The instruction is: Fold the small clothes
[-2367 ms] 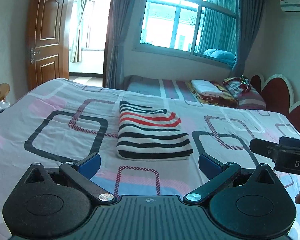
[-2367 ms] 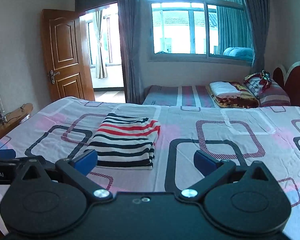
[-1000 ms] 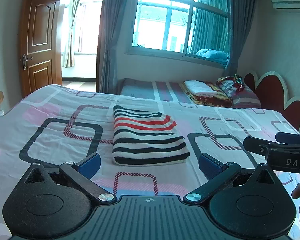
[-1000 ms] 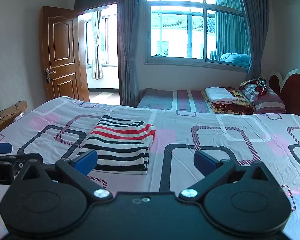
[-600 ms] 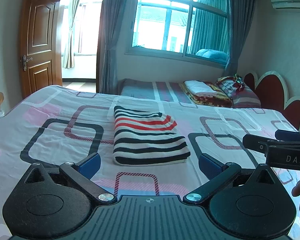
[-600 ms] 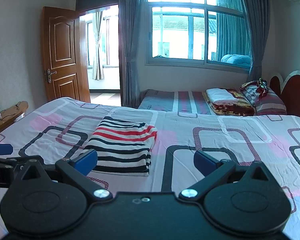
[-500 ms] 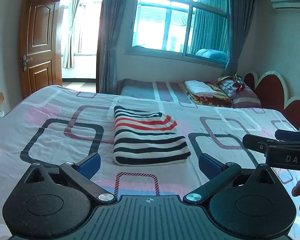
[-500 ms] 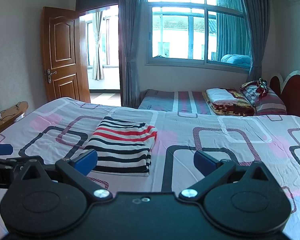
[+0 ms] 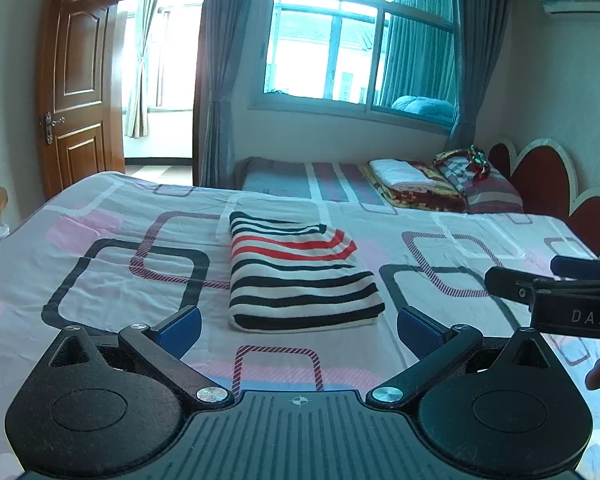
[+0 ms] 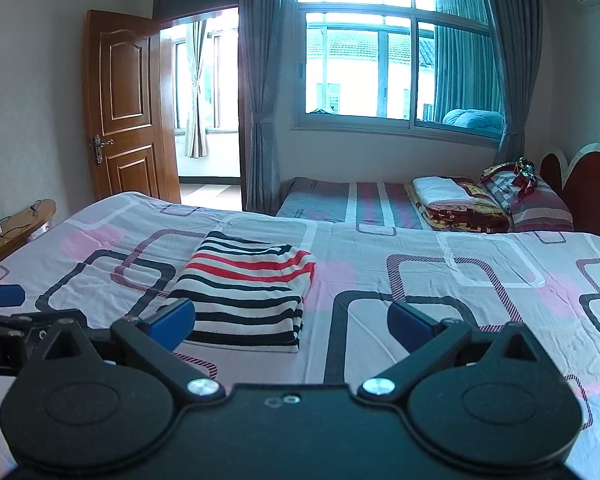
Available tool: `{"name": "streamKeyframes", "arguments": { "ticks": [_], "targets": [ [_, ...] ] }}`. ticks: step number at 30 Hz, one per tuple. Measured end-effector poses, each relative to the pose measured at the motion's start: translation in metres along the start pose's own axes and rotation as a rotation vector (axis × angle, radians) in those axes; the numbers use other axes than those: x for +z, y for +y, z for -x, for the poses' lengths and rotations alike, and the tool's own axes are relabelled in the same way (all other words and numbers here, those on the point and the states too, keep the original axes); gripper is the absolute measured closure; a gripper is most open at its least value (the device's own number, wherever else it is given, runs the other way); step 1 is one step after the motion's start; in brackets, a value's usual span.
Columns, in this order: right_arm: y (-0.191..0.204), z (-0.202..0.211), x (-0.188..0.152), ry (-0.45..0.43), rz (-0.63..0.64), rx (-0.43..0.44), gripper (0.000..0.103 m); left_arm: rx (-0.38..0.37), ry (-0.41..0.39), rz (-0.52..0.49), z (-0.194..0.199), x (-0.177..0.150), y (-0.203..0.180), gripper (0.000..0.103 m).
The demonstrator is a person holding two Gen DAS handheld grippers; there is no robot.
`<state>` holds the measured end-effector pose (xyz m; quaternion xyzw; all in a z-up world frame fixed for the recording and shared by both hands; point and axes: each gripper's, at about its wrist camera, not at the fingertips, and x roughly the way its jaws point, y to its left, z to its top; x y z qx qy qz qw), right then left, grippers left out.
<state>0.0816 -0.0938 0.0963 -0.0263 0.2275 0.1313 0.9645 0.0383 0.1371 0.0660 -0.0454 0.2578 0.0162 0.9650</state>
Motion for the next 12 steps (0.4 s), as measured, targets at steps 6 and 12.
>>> {"name": "streamKeyframes", "arguments": {
  "ticks": [6, 12],
  "targets": [
    [-0.0007, 0.001, 0.0003, 0.002, 0.006, 0.0, 0.001, 0.0, -0.02, -0.025, 0.0015, 0.0013, -0.0025, 0.0],
    [-0.0005, 0.0002, 0.0012, 0.004, 0.01, 0.003, 0.001, 0.003, -0.033, -0.006, 0.0052, 0.0025, -0.0025, 0.0]
  ]
}}
